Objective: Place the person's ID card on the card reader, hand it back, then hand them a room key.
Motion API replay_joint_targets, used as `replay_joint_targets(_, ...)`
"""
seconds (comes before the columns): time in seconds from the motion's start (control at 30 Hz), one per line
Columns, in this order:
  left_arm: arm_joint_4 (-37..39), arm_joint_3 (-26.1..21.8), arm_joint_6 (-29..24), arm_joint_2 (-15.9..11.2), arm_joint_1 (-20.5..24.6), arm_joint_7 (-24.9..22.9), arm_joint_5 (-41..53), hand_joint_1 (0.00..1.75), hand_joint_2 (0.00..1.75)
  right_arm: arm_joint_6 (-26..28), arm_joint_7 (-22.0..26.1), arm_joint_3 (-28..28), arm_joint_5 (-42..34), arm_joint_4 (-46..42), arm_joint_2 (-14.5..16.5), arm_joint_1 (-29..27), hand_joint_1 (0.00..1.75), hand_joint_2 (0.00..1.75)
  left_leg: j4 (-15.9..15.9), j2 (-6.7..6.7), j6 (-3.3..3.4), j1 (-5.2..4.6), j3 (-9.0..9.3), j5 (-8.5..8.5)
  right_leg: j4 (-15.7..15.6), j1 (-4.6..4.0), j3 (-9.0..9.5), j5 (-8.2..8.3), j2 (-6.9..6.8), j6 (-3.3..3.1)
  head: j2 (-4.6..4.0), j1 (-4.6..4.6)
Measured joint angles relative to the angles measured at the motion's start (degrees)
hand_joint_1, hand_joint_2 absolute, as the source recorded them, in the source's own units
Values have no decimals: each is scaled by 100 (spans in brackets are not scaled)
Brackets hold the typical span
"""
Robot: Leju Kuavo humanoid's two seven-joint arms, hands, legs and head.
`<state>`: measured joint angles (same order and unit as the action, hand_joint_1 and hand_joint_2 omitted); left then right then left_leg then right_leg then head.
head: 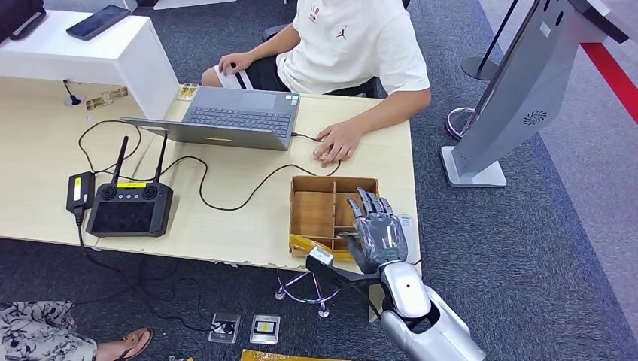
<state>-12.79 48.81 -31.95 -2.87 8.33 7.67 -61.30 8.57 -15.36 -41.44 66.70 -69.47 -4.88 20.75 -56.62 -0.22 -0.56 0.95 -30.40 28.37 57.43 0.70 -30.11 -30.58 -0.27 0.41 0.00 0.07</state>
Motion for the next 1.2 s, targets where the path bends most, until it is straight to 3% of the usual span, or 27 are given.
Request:
replay_joint_targets(0.13,0,1,0,-3,0,0,5,0,175,-9,2,0,5,-54,-7,-24,84,175,0,0,0,0,0,0,0,0,0,0,0,0,0,0)
replay_joint_targets(0.3,0,-1,-8,-3,0,0,19,0,175,-36,17,0,7,-104,-13,-60,110,175,0,0,0,0,0,0,0,0,0,0,0,0,0,-1)
replay_joint_targets(0.5,0,0,-15,-3,1,0,52,0,175,-70,27,0,7,-137,-13,-82,112,175,0,0,0,0,0,0,0,0,0,0,0,0,0,0)
replay_joint_targets(0.63,0,1,-10,-3,2,-1,68,0,175,-104,34,0,1,-139,-13,-94,142,175,0,0,0,0,-1,0,0,0,0,0,0,0,0,0)
replay_joint_targets(0.7,0,2,-7,-3,3,-2,68,0,175,-141,37,0,-11,-140,-13,-96,149,175,0,0,0,0,-1,0,0,0,0,0,0,0,0,0)
replay_joint_targets(1.2,0,2,-5,-3,4,-48,65,0,175,-329,27,-2,-54,-174,-15,-96,155,175,0,0,0,0,0,0,0,0,0,0,0,0,0,-1)
